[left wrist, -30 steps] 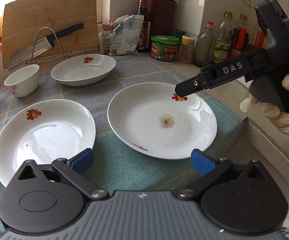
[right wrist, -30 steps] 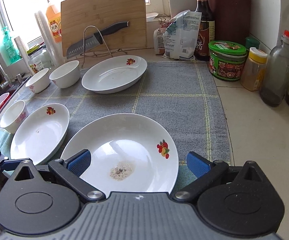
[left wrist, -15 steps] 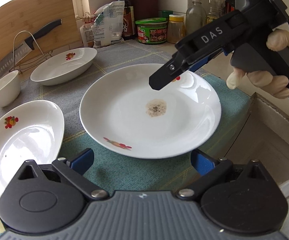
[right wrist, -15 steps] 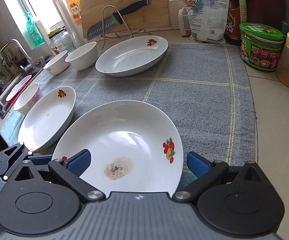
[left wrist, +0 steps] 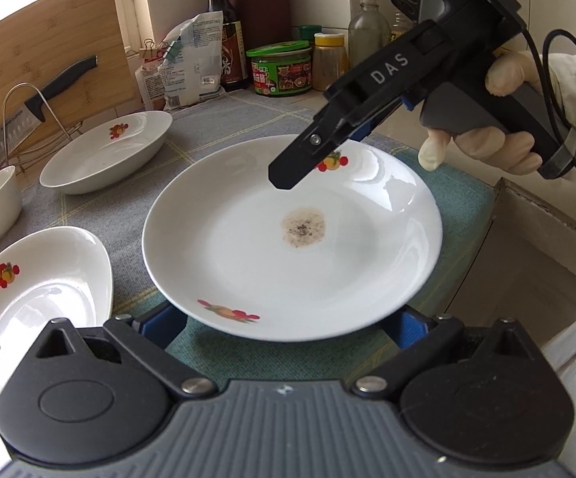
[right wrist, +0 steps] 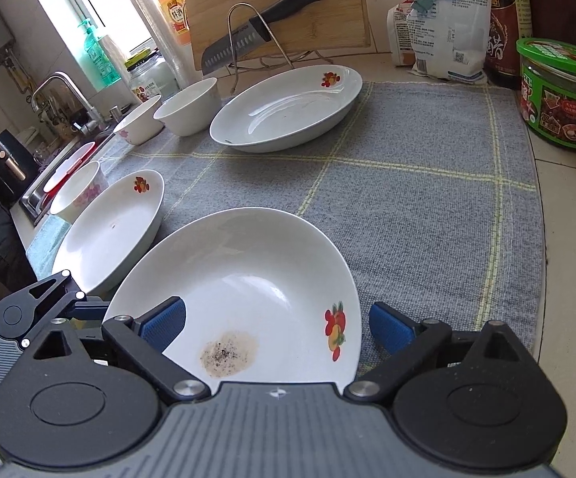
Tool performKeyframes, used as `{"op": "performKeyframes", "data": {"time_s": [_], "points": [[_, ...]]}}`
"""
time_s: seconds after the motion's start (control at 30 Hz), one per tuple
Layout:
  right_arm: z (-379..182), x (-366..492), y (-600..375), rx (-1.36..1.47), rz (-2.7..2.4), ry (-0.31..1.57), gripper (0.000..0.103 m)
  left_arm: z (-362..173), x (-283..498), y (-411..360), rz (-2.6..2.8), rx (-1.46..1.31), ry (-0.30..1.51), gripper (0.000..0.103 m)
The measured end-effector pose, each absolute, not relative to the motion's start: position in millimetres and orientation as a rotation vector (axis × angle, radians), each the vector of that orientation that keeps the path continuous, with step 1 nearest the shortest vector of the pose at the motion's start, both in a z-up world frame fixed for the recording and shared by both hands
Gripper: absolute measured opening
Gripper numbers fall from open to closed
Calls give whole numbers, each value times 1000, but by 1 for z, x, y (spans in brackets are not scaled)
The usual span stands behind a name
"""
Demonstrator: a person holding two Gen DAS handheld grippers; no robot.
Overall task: Organize plates and bowls
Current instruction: 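Lift the stained plate with the right gripper and carry it toward the green jar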
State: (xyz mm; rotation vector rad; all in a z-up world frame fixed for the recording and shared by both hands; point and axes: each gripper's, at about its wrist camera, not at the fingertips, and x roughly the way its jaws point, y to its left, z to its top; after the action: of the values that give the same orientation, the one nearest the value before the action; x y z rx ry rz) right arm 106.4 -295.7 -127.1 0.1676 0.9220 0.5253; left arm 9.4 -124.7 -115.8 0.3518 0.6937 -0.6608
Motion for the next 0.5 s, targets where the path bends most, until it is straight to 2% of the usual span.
{"op": "performKeyframes", "data": {"time_s": [0.5], "points": [[-129,117,-295,239,607,936,97,-113,17,-124,-699,356,734,101]]}}
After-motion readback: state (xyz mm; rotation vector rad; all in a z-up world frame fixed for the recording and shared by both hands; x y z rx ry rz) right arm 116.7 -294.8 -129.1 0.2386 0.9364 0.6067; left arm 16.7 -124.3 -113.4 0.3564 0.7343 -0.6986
